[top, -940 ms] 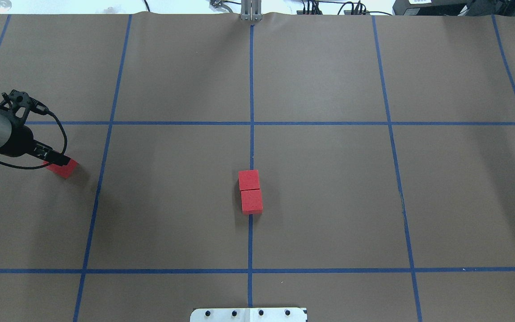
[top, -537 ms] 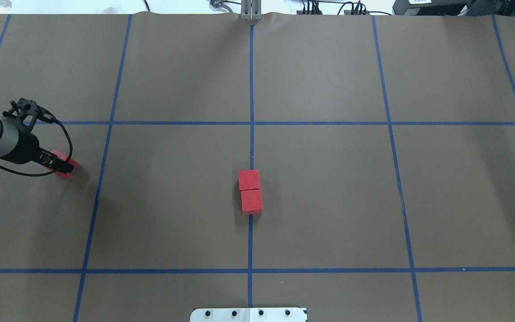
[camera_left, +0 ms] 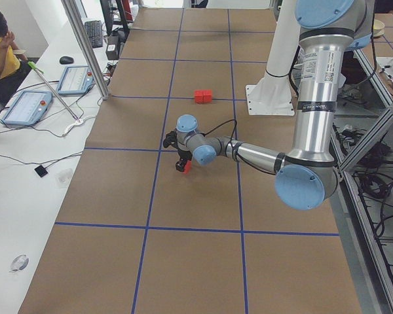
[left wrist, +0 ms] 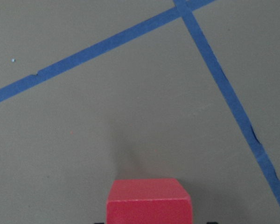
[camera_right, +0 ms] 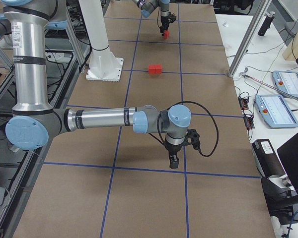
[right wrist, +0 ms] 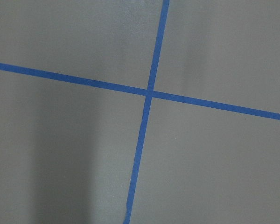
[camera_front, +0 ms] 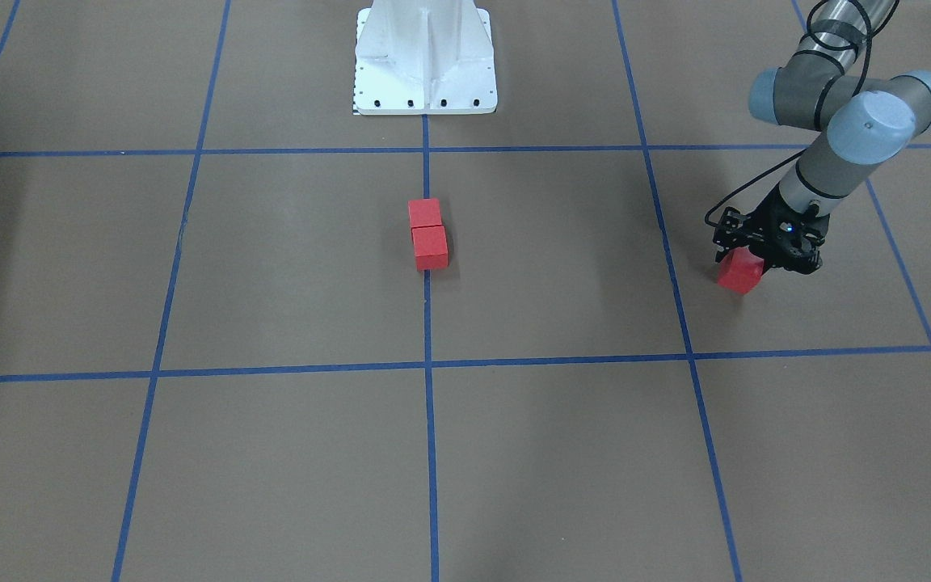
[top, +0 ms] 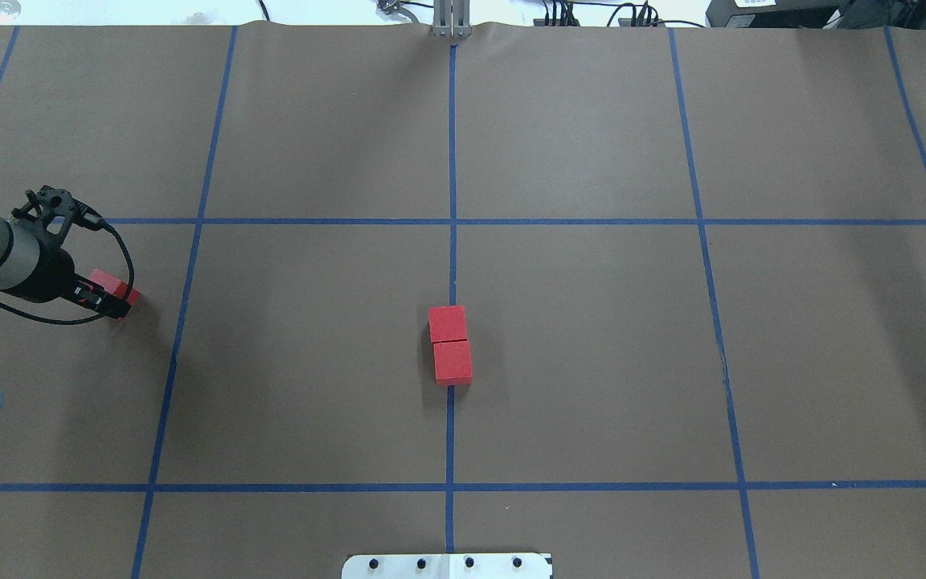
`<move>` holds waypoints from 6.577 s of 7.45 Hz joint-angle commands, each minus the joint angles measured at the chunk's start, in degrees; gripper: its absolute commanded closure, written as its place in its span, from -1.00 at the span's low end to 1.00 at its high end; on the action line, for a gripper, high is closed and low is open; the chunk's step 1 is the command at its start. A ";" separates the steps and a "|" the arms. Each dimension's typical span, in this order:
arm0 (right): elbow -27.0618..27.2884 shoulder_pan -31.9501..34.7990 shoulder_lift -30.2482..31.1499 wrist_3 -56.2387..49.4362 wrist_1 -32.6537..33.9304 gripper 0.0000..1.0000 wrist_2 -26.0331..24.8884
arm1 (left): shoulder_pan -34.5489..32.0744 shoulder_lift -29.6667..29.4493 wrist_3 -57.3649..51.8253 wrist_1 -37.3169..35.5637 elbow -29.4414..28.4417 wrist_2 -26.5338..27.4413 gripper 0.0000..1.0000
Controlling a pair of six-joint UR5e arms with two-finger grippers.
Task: Form red blocks into L shape at center
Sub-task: 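Close the left gripper on the last red cube, then carry the red cube with the left gripper toward the cube pair, then lower the cube beside the farther center cube and settle it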
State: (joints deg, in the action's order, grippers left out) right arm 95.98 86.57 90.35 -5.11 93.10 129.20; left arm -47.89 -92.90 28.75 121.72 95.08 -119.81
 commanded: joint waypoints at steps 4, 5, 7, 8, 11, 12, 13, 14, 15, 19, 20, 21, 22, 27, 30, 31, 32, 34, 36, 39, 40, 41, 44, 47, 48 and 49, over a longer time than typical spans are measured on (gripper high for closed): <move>0.00 0.00 -0.08 0.01 -0.02 -0.99 0.00 | 0.25 -7.88 -3.42 -2.01 0.72 -0.07 1.00; 0.00 0.00 -0.08 0.01 -0.02 -0.99 0.00 | 0.69 -11.47 -3.96 -4.63 0.89 -0.07 1.00; 0.00 0.00 -0.08 0.10 -0.02 -0.99 -0.09 | 1.04 -15.72 -17.68 -6.94 0.98 -0.16 1.00; 0.00 0.00 -0.17 0.10 -0.02 -0.99 -0.09 | 0.26 -15.73 -21.77 -6.76 1.85 0.79 1.00; 0.00 0.00 -0.08 0.10 0.06 -0.99 -0.09 | -0.19 -19.84 -22.34 -6.32 3.36 0.89 1.00; 0.00 0.00 -0.17 0.10 -0.02 -0.99 0.00 | -0.36 -21.60 -22.95 -6.32 3.53 6.37 1.00; 0.00 0.00 -0.17 0.10 -0.02 -0.99 0.00 | -0.36 -21.36 -23.21 -6.67 3.71 9.13 1.00; 0.00 0.00 -0.17 0.10 -0.02 -0.99 -0.09 | -0.01 -20.57 -29.66 -7.63 3.01 8.37 1.00; 0.00 0.00 -0.08 0.10 -0.02 -0.99 -0.09 | 0.16 -21.52 -35.55 -11.99 2.57 4.45 1.00; -0.09 0.00 0.00 0.19 0.06 -0.99 0.00 | 4.27 -35.00 -57.14 -42.57 1.96 3.97 1.00; -0.09 0.00 0.01 0.19 0.06 -0.99 0.00 | 7.34 -36.98 -56.80 -45.06 0.47 4.14 1.00; -0.09 0.00 0.01 0.19 0.06 -0.99 0.00 | 8.59 -38.83 -56.79 -44.39 -1.72 4.06 1.00; -0.09 0.00 0.01 0.19 0.06 -0.99 0.00 | 10.34 -39.71 -56.70 -42.64 -2.79 4.06 1.00; -0.09 0.00 0.01 0.19 0.06 -0.99 0.09 | 16.60 -39.72 -40.81 -29.37 -7.10 4.14 1.00; -0.09 0.00 0.01 0.19 0.06 -0.99 0.09 | 17.66 -39.81 -40.88 -29.09 -7.10 4.15 1.00; -0.09 0.00 0.01 0.19 0.06 -0.99 0.09 | 17.83 -39.99 -41.14 -28.91 -7.10 4.23 0.86; -0.09 0.00 0.01 0.19 0.06 -0.99 0.09 | 17.83 -40.07 -41.23 -28.04 -7.10 4.23 0.80; -0.09 0.00 0.01 0.19 0.06 -0.99 0.09 | 17.83 -40.34 -41.41 -27.94 -7.37 4.23 0.79; -0.17 0.00 0.01 0.19 0.06 -0.99 0.09 | 17.83 -40.43 -41.41 -27.86 -7.37 4.23 0.78; -0.26 0.00 -0.08 0.19 0.06 -0.99 0.09 | 18.01 -40.43 -41.50 -27.86 -7.37 4.23 0.71; -0.26 0.00 -0.08 0.19 0.06 -0.99 0.09 | 18.18 -40.34 -41.67 -27.86 -7.37 4.23 0.71; -0.26 0.00 0.00 0.19 0.06 -0.99 0.09 | 18.44 -40.34 -41.67 -27.86 -7.45 4.23 0.71; -0.26 0.00 -0.08 0.19 0.06 -0.99 0.09 | 18.80 -40.43 -41.67 -27.94 -7.98 4.23 0.71; -0.18 0.00 -0.08 0.19 0.06 -0.99 0.09 | 18.80 -40.43 -41.59 -27.86 -8.16 4.23 0.69; -0.18 0.00 -0.08 0.19 0.06 -0.99 0.09 | 18.80 -40.43 -41.59 -27.86 -8.25 4.23 0.68; -0.18 0.00 -0.08 0.19 0.06 -0.99 0.17 | 18.80 -40.43 -41.59 -27.86 -8.42 4.23 0.66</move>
State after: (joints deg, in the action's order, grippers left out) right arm 95.79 86.57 90.26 -4.92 93.16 129.31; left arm -29.09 -133.33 -12.84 93.87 86.85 -115.58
